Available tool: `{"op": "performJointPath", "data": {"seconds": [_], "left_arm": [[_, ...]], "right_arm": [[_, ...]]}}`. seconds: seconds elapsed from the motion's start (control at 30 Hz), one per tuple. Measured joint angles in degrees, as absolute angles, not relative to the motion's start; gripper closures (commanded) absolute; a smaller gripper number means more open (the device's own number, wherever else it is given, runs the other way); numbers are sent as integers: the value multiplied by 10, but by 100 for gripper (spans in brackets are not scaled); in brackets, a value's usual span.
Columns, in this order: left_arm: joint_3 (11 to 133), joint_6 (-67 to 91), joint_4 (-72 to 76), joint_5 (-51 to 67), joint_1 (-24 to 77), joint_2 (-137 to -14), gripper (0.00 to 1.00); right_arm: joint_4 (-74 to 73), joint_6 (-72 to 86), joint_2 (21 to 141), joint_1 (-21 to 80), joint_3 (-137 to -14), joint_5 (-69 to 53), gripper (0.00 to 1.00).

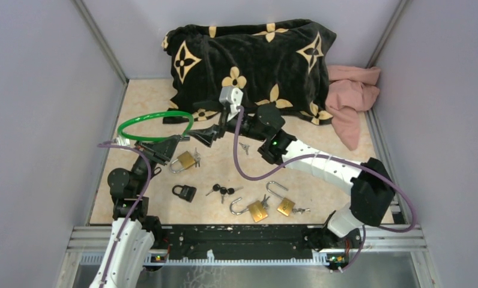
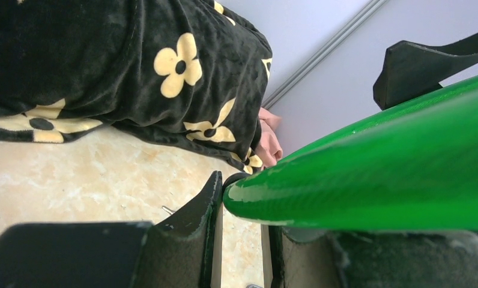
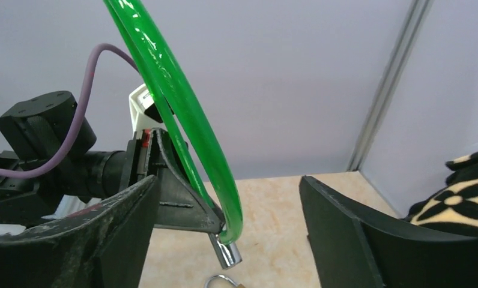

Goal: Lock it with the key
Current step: Place the lock at the center of the board.

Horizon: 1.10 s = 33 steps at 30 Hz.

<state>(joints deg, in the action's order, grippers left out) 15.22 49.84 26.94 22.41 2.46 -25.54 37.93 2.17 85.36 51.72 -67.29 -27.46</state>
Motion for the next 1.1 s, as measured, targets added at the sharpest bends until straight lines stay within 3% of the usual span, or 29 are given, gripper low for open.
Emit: {"op": "performJointPath", "data": {"seconds": [0.13, 0.2, 0.37, 0.4, 0.47, 0.5, 0.53, 0.8, 1.1], "left_arm": [[152, 498, 269, 224, 25, -255, 100], [152, 498, 270, 224, 25, -255, 100], [152, 499, 281, 229, 25, -251, 100], [152, 499, 281, 230, 25, -251, 91], [151, 499, 278, 229, 25, -251, 54], [150, 500, 276, 227, 25, -250, 24], [149, 500, 273, 224, 25, -248, 4], [143, 503, 265, 182, 25, -208, 1], [141, 498, 253, 165, 25, -204, 1]], "right_arm": [[381, 31, 881, 528, -706, -272, 85], [380, 34, 882, 528, -717, -270, 100], [348, 37, 884, 525, -743, -248, 100], [343, 38, 884, 526, -744, -244, 100], [330, 40, 884, 526, -747, -228, 100], [325, 43, 884, 526, -748, -221, 100], [315, 48, 884, 523, -748, -209, 100], [167, 147, 884, 420, -747, -170, 100], [1, 237, 901, 270, -683, -243, 100]]}}
